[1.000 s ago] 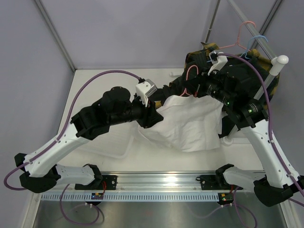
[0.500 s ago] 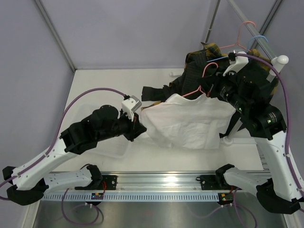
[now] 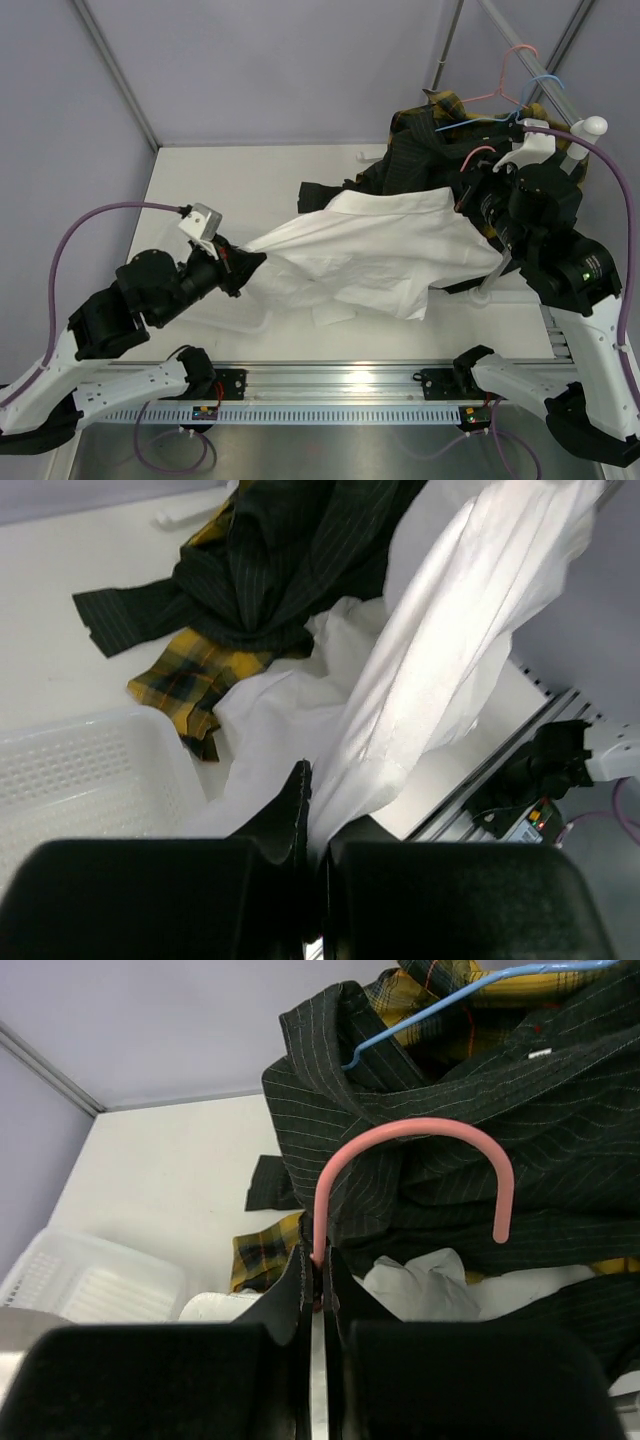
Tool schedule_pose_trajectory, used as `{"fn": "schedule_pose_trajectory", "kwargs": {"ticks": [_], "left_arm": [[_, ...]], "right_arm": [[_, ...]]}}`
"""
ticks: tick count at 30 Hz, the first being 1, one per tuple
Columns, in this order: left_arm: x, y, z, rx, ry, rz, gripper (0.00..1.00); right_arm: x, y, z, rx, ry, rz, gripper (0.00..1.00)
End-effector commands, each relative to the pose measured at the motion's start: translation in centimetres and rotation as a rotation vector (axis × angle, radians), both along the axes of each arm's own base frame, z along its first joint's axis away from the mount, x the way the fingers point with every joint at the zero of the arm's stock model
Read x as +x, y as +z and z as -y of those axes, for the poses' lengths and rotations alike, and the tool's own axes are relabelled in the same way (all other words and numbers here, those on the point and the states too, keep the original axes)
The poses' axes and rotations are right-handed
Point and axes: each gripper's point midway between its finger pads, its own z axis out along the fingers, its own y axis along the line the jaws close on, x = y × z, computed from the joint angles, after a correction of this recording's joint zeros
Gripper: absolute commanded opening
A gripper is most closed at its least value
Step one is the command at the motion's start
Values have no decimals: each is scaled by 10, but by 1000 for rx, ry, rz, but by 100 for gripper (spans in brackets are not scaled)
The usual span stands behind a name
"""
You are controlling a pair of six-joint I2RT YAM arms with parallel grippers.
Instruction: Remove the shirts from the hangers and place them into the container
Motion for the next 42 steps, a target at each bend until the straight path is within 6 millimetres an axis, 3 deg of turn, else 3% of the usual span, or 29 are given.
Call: {"fn": "schedule_pose_trajectory", "kwargs": {"ticks": [1, 6, 7, 9, 10, 11, 14, 16, 17, 18, 20, 24, 26, 27, 28, 29, 30, 31, 32, 34, 35, 38, 39, 42], "left_arm": [[12, 11, -33, -45, 164, 38, 0], [5, -14, -23, -50, 110, 1, 0], [0, -10, -29, -88, 104, 18, 0], [-9, -14, -20, -142, 30, 42, 0], [-16, -12, -15, -171, -24, 64, 0], [-37, -5, -4, -210, -165, 100, 0], [-60, 1, 12, -276, -322, 125, 0], [-58, -7, 9, -283, -293, 94, 0], [-47, -11, -2, -301, -197, 61, 0], [-44, -28, -8, -252, -151, 12, 0], [-31, -43, -21, -209, -42, -29, 0], [-25, -58, -4, -115, -64, -67, 4], [-25, -34, 8, -124, -127, -4, 22], [-21, -29, 19, -98, -154, 7, 38], [-20, -19, 25, -63, -191, 58, 43], [-26, 17, 28, -90, -238, 116, 50], [-25, 30, 32, -67, -265, 144, 55], [-18, 30, 48, 24, -314, 169, 64], [-24, 64, 44, 26, -344, 218, 66], [-17, 78, 59, 113, -403, 268, 74], [-22, 113, 55, 87, -418, 346, 75], [-21, 129, 61, 151, -468, 399, 75], [-24, 144, 59, 135, -475, 430, 76], [-23, 142, 71, 157, -518, 422, 76]], "right_arm": [[-4, 13, 70, 12, -381, 55, 0], [-1, 18, 80, 78, -484, 46, 0], [3, 17, 80, 73, -500, 40, 0], [11, 18, 77, 57, -506, 27, 0], [16, 18, 71, 51, -483, 24, 0], [24, 20, 63, 61, -447, 36, 0], [43, 11, 52, 28, -429, 16, 0], [46, 10, 50, 26, -425, 18, 0], [45, 12, 49, 33, -419, 26, 0], [43, 16, 49, 41, -415, 33, 0], [38, 26, 48, 57, -390, 49, 0], [29, 41, 27, 114, -246, 78, 0], [29, 38, 10, 102, -147, 70, 0], [30, 36, 4, 89, -113, 65, 0], [31, 32, -3, 76, -73, 60, 0], [30, 28, -15, 57, 5, 47, 0], [28, 26, -20, 51, 30, 39, 0], [27, 22, -24, 47, 58, 26, 0], [23, 21, -32, 45, 115, 20, 0], [16, 16, -42, 43, 183, 4, 0], [12, 17, -43, 35, 200, 7, 0], [1, 13, -46, 30, 250, -4, 0], [-2, 12, -47, 28, 260, -5, 0], [-11, 9, -51, 23, 310, -16, 0]]}}
